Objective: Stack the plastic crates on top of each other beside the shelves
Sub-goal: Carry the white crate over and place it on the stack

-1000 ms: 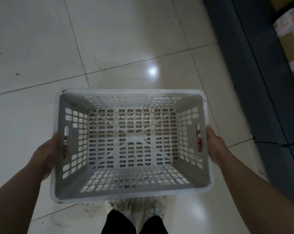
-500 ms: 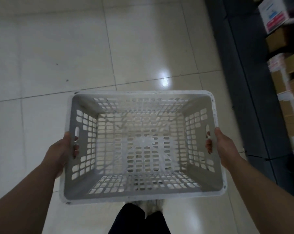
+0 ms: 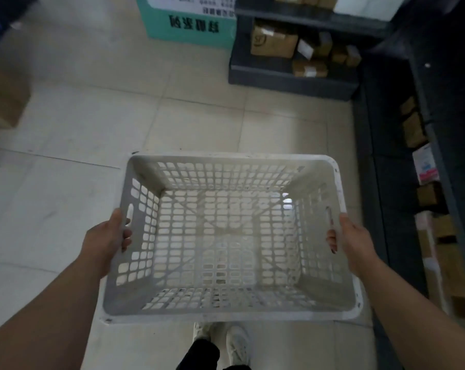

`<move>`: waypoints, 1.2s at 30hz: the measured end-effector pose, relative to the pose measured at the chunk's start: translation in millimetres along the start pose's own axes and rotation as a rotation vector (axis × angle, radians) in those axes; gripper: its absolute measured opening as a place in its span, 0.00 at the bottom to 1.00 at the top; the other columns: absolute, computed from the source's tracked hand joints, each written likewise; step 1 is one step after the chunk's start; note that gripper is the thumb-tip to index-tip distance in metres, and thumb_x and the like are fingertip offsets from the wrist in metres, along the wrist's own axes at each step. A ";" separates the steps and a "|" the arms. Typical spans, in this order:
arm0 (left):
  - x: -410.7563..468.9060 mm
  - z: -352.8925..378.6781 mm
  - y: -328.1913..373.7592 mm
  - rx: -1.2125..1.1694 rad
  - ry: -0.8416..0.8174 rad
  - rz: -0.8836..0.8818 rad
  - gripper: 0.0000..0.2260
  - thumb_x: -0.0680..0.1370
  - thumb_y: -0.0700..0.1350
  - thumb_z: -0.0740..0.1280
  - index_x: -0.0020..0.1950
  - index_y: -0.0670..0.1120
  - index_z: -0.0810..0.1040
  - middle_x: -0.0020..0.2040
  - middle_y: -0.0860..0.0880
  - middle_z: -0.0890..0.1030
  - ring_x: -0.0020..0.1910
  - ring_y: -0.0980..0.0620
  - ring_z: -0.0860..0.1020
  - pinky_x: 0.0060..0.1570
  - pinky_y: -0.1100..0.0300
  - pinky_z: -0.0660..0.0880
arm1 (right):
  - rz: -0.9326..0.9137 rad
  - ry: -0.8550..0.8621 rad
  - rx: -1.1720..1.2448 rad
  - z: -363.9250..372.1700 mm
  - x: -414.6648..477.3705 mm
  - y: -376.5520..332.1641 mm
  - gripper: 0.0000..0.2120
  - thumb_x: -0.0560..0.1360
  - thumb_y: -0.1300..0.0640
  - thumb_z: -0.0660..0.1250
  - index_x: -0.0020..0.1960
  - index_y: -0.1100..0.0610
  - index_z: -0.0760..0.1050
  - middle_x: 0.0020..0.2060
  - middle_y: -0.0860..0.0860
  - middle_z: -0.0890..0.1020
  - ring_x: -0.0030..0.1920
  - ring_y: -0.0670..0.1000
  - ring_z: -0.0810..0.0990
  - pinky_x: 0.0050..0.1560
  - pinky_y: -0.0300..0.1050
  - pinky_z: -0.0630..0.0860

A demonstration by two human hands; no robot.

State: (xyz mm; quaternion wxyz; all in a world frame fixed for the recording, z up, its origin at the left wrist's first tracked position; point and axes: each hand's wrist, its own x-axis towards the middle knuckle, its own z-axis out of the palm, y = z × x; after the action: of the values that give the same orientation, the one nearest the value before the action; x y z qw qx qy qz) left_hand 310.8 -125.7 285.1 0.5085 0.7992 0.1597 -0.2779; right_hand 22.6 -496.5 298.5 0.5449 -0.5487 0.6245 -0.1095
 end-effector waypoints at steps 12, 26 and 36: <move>-142.2 -174.5 -0.8 -0.258 0.325 0.069 0.22 0.75 0.60 0.60 0.42 0.40 0.77 0.33 0.42 0.77 0.24 0.46 0.69 0.28 0.58 0.67 | -0.266 -0.267 -0.231 55.5 -126.8 -128.6 0.23 0.79 0.45 0.54 0.47 0.63 0.76 0.31 0.57 0.78 0.25 0.52 0.71 0.29 0.45 0.69; -249.6 -394.4 -99.1 -0.559 0.793 -0.087 0.20 0.78 0.54 0.60 0.44 0.37 0.78 0.33 0.42 0.78 0.27 0.46 0.72 0.31 0.60 0.70 | -0.504 -0.618 -0.387 271.4 -334.7 -174.8 0.19 0.79 0.49 0.56 0.55 0.64 0.73 0.32 0.59 0.79 0.28 0.54 0.73 0.26 0.44 0.68; -308.8 -587.3 -175.0 -0.622 1.026 -0.145 0.21 0.78 0.53 0.58 0.48 0.35 0.78 0.34 0.44 0.79 0.29 0.47 0.74 0.32 0.58 0.71 | -0.572 -0.859 -0.434 434.3 -536.8 -149.5 0.14 0.80 0.51 0.57 0.55 0.63 0.70 0.34 0.60 0.79 0.28 0.55 0.73 0.26 0.43 0.67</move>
State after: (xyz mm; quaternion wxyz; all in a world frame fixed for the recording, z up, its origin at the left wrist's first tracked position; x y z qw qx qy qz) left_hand 136.7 487.8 538.6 0.5562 0.6323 0.5122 0.1687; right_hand 349.8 79.8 543.3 0.5736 -0.7911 0.1810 0.1113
